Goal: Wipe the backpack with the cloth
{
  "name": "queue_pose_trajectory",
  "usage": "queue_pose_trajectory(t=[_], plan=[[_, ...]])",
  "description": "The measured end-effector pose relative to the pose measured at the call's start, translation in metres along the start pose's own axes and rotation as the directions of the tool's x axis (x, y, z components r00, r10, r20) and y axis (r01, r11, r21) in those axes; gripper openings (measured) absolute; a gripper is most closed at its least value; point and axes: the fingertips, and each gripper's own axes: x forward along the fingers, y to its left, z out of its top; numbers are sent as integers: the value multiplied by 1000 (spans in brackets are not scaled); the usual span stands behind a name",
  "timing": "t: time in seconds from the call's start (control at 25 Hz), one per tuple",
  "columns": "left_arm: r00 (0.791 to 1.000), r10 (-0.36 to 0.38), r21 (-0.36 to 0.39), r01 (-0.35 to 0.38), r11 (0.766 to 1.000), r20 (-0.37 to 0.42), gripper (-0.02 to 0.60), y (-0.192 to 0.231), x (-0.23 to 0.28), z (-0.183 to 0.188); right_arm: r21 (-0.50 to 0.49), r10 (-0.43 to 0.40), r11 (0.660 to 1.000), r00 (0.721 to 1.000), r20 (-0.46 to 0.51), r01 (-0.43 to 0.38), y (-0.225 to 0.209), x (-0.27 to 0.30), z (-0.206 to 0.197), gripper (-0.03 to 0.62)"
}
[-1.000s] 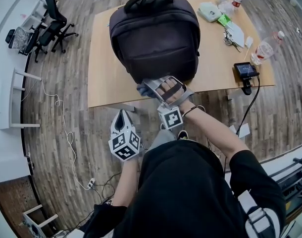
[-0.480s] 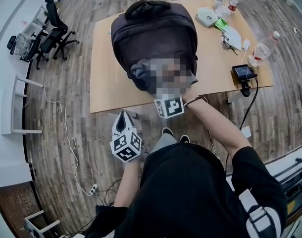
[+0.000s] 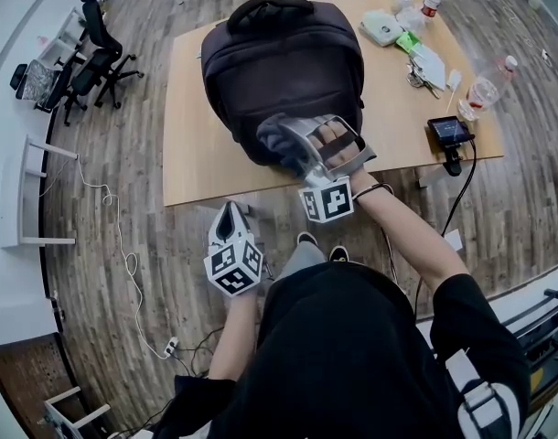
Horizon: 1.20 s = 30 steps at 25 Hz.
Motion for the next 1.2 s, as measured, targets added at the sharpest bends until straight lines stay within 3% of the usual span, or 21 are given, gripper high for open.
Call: queue_pose_trajectory(t=[0.16,0.36,0.44,0.56,0.72,0.84,1.04,1.2], plan=[[1000,-1,2,1,1000,-10,14,-1,0,-3,-35,79,996,996,48,-78,46,-7,7,78],[1000,12,12,-12,1000,-23,15,5,-4,-6,-82,-2,997,994,107,11,70,-14,8,72],[999,23,10,-23,1000,-31,15,8,-5,-10,-120,35,993,993,116,-21,86,-16,12,72],[999,28,4,-28,1000,-46,14,8,-9,-18,-257,176,953,984,39,-160,152,-21,-3,74],[998,33,25,-32,999,-45,14,11,-17,-18,-301,220,925,973,-69,-231,198,-24,-36,77],[997,52,24,-51,998,-49,15,16,-19,-19,-336,281,889,950,-134,-310,220,-28,-58,78],[996,75,12,-75,997,-42,14,23,-23,-19,-349,286,880,946,-150,-321,219,-39,-79,78],[997,63,11,-62,998,-37,14,19,-21,-18,-368,238,892,965,-109,-261,197,-42,-72,78]])
